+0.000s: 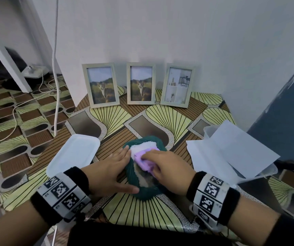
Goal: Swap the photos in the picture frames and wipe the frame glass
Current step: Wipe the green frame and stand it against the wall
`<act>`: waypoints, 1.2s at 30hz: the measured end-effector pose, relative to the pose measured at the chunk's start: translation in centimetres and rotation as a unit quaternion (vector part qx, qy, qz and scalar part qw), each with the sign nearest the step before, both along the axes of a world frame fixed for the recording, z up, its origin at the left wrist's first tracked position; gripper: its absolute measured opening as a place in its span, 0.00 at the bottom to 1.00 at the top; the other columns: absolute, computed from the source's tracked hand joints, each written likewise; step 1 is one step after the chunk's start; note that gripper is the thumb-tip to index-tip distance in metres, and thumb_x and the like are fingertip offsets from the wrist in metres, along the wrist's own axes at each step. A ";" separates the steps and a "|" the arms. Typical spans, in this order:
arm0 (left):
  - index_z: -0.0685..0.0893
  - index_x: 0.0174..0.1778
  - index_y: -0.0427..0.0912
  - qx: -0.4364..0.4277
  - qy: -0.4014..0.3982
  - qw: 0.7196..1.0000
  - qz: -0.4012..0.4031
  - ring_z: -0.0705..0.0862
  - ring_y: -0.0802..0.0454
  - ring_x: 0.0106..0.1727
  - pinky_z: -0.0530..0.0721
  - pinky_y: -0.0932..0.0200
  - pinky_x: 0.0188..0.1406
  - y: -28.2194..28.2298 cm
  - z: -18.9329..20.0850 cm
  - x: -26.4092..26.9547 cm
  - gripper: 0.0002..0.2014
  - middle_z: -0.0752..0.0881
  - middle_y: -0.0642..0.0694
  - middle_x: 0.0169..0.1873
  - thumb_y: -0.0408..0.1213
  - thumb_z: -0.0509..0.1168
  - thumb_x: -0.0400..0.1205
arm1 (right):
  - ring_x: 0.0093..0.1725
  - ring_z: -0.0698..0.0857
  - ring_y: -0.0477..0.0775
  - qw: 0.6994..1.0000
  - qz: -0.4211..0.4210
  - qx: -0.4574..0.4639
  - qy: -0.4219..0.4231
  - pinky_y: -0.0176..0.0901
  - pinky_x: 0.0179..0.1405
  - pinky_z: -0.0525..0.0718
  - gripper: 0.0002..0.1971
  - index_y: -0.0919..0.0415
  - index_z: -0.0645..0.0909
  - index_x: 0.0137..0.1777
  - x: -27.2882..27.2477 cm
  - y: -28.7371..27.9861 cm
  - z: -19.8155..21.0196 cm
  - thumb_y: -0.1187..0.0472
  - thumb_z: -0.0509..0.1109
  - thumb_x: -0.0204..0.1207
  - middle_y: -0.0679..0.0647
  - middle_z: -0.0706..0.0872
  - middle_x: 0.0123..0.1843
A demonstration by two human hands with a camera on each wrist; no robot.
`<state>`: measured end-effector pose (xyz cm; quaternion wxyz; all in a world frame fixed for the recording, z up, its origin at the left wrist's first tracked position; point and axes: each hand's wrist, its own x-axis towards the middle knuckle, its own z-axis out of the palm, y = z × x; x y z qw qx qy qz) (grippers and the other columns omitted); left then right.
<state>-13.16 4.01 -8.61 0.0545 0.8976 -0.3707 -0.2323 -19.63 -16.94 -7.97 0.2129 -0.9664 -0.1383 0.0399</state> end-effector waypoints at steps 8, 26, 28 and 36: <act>0.30 0.83 0.40 0.044 0.012 0.999 -0.005 0.28 0.56 0.81 0.33 0.62 0.79 -1.7 0.5 0.2 0.63 0.27 0.45 0.82 0.75 0.62 0.70 | 0.81 0.68 0.54 0.999 0.038 -0.008 0.007 0.51 0.76 0.70 0.13 0.49 0.81 0.65 -1.6 -2.3 -1.3 0.54 0.61 0.84 0.52 0.73 0.80; 0.23 0.79 0.42 0.069 0.037 0.997 -0.009 0.22 0.57 0.78 0.33 0.62 0.78 -2.7 0.7 0.7 0.75 0.18 0.49 0.76 0.84 0.61 0.56 | 0.66 0.80 0.61 0.985 0.104 -0.130 0.036 0.55 0.64 0.78 0.13 0.54 0.81 0.58 -2.8 -3.2 -0.8 0.65 0.59 0.80 0.54 0.81 0.66; 0.23 0.80 0.42 0.071 0.040 0.997 -0.007 0.22 0.57 0.78 0.35 0.61 0.80 -2.8 0.8 0.7 0.75 0.18 0.49 0.76 0.83 0.62 0.56 | 0.61 0.80 0.60 0.983 0.096 -0.153 0.026 0.54 0.60 0.78 0.11 0.54 0.80 0.54 -2.1 -3.4 -0.8 0.67 0.60 0.79 0.53 0.80 0.62; 0.22 0.79 0.43 0.076 0.046 0.996 -0.006 0.22 0.57 0.77 0.37 0.60 0.81 -3.0 0.9 0.7 0.75 0.17 0.50 0.75 0.81 0.65 0.57 | 0.80 0.69 0.60 0.963 0.078 -0.248 0.075 0.55 0.75 0.73 0.26 0.60 0.70 0.79 2.6 -2.5 0.0 0.70 0.60 0.81 0.56 0.61 0.86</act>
